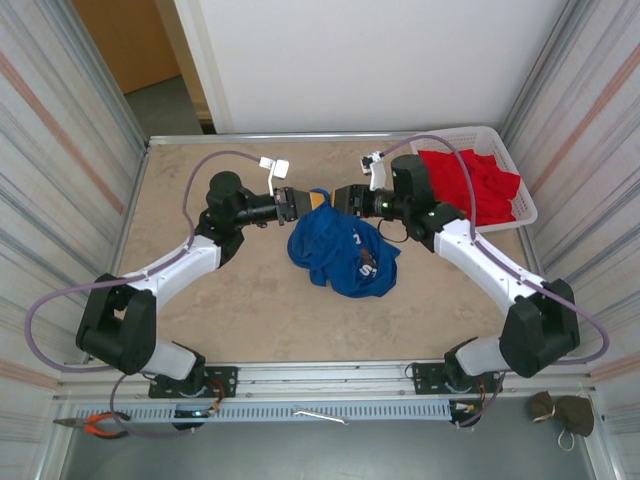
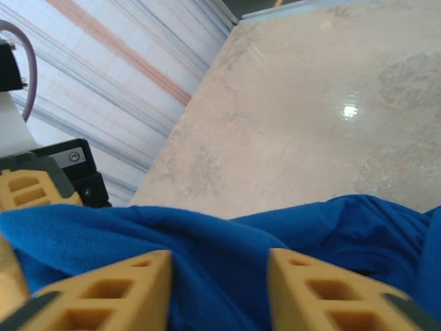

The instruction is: Fold the inside-out t-shirt

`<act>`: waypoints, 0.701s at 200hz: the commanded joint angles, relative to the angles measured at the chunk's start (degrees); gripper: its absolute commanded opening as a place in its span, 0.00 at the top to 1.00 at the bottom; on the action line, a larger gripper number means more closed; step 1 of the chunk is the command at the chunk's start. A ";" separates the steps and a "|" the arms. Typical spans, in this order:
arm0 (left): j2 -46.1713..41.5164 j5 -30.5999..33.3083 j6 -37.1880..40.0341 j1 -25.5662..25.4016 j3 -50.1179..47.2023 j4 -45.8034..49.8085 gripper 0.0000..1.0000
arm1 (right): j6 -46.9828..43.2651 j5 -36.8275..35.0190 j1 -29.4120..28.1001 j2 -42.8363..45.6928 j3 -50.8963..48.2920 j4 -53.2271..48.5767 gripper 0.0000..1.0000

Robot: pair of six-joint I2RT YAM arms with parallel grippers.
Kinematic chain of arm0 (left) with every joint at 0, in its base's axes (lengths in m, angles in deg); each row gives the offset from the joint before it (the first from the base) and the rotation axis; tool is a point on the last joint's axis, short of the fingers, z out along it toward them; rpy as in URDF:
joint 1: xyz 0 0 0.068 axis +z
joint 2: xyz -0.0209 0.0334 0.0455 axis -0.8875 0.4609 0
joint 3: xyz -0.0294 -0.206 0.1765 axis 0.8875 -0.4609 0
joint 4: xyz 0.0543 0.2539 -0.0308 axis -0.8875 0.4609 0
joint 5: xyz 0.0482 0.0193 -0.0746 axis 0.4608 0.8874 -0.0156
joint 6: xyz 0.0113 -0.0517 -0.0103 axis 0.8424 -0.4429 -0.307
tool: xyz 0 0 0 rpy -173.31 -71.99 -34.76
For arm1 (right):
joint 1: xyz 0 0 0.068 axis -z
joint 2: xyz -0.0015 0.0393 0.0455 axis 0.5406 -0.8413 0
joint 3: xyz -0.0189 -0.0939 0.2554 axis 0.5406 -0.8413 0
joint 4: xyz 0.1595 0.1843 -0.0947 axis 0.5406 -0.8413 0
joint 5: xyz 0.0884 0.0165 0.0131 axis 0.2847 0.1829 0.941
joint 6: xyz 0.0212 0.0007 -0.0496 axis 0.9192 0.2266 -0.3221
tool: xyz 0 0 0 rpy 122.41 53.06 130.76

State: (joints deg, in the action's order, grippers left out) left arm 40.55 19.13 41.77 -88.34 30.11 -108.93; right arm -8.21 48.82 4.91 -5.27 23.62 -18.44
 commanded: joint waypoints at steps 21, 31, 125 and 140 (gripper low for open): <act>1.40 -2.90 -1.24 3.14 0.42 -2.50 1.00 | 3.83 9.32 3.55 0.58 -2.36 7.39 1.00; 2.17 -3.38 -2.11 4.43 -0.06 -3.57 1.00 | 6.28 11.07 5.05 2.60 -4.50 10.39 1.00; 8.85 -6.27 -6.58 7.34 2.24 -9.42 1.00 | 5.90 8.31 1.21 6.15 -5.03 6.22 0.45; 8.15 -6.10 -6.08 7.15 2.32 -8.69 1.00 | 6.78 6.72 -0.52 4.31 -4.75 6.83 0.43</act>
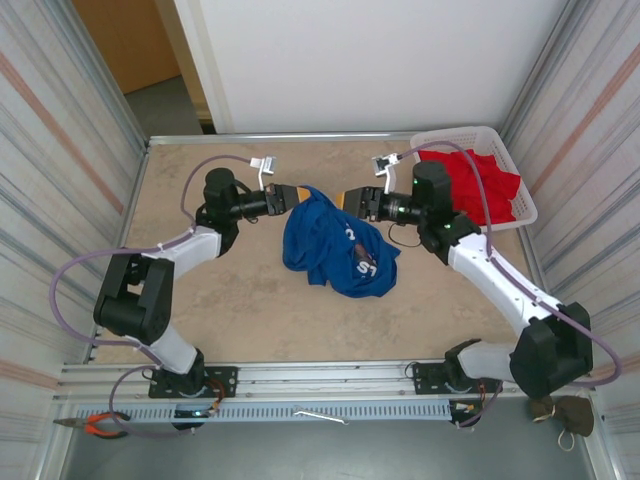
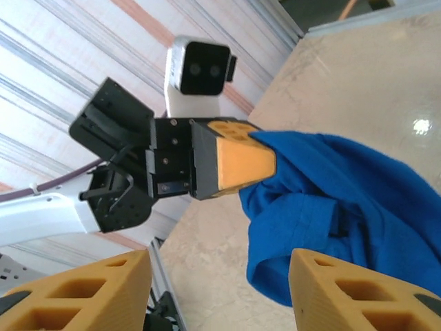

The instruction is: Fold the inside-out t-shirt

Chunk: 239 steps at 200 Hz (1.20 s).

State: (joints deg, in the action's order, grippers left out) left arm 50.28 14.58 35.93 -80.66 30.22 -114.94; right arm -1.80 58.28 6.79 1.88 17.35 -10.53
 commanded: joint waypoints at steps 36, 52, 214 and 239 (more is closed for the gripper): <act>-2.99 -1.19 0.77 -1.36 2.31 -0.80 1.00 | 3.56 -6.13 -5.06 -6.91 1.97 0.91 0.37; -3.66 -0.96 0.77 -1.50 2.01 -0.71 1.00 | 4.43 -6.73 -5.60 -8.38 2.66 0.95 0.37; -7.01 24.50 -6.69 6.10 18.19 13.15 0.93 | 6.42 5.67 5.21 -23.75 60.12 -15.04 1.00; -14.63 26.99 -4.28 4.28 7.09 12.53 0.42 | 4.22 5.63 4.25 -16.97 43.80 -10.53 1.00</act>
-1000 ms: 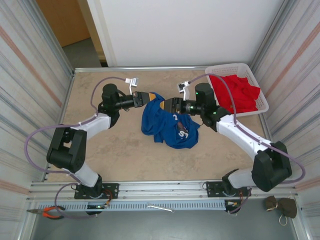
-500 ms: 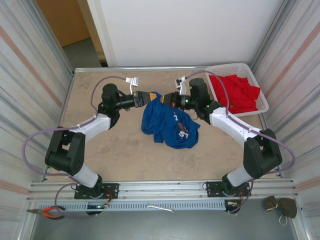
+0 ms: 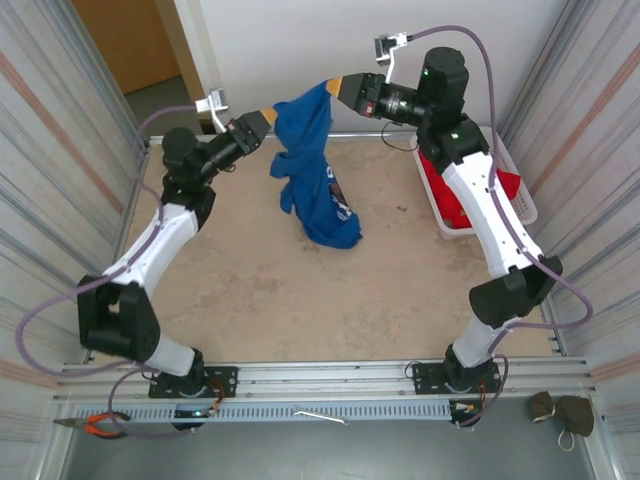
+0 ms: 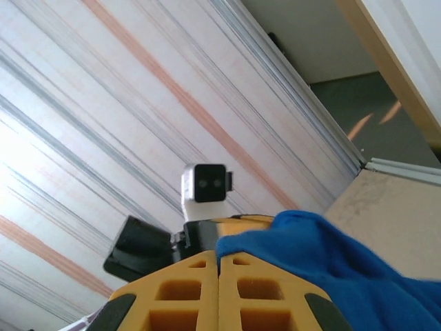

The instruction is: Fold the inside-out t-shirt

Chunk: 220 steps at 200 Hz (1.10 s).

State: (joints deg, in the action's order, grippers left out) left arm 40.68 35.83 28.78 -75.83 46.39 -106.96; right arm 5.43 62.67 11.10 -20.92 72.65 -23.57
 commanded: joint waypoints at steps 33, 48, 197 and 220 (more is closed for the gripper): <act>-15.45 10.89 6.30 -1.28 -25.57 12.93 0.29 | -5.42 -6.87 -5.16 16.26 -43.73 10.47 1.00; -18.25 11.10 6.67 -1.98 -31.55 14.84 0.28 | -4.70 -11.21 -9.16 16.83 -54.84 14.84 1.00; -18.54 29.34 30.15 -21.17 -28.22 49.63 0.27 | -17.88 -17.54 -6.45 3.38 -53.67 -2.57 0.37; -13.02 31.18 31.88 -25.36 -27.32 50.20 0.27 | -17.76 -15.63 -5.79 -3.46 -50.50 -1.37 0.37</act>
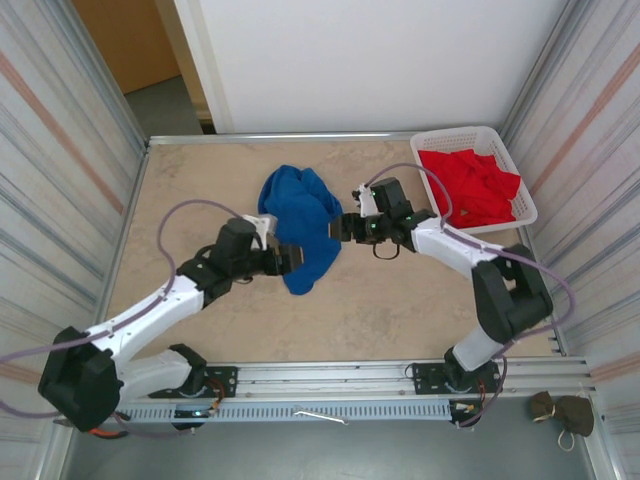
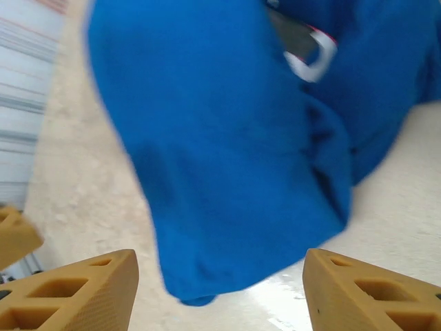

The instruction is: Fold the inside-out t-shirt

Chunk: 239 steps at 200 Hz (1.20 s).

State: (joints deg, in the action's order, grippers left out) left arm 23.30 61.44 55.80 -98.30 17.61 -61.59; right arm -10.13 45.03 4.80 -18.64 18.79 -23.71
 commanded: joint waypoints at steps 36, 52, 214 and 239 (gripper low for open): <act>13.69 6.86 7.23 -8.94 3.81 3.56 0.27 | -1.42 3.66 -0.03 -14.08 8.12 0.19 0.45; 17.58 7.10 7.34 -10.17 4.93 2.57 0.27 | -0.78 5.46 0.13 -15.15 9.13 0.45 0.84; -0.40 15.86 11.76 -9.33 -0.31 -0.62 0.27 | 14.16 1.64 -5.68 9.96 6.50 5.86 1.00; -3.46 17.56 9.12 -9.45 -3.67 -1.62 0.22 | 18.44 0.22 -7.00 10.32 5.73 9.71 1.00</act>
State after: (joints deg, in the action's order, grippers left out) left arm 21.75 76.30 66.95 -107.35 17.65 -61.89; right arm 2.98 46.96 -0.70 -8.85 25.02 -19.12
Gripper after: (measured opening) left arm 0.761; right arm 0.048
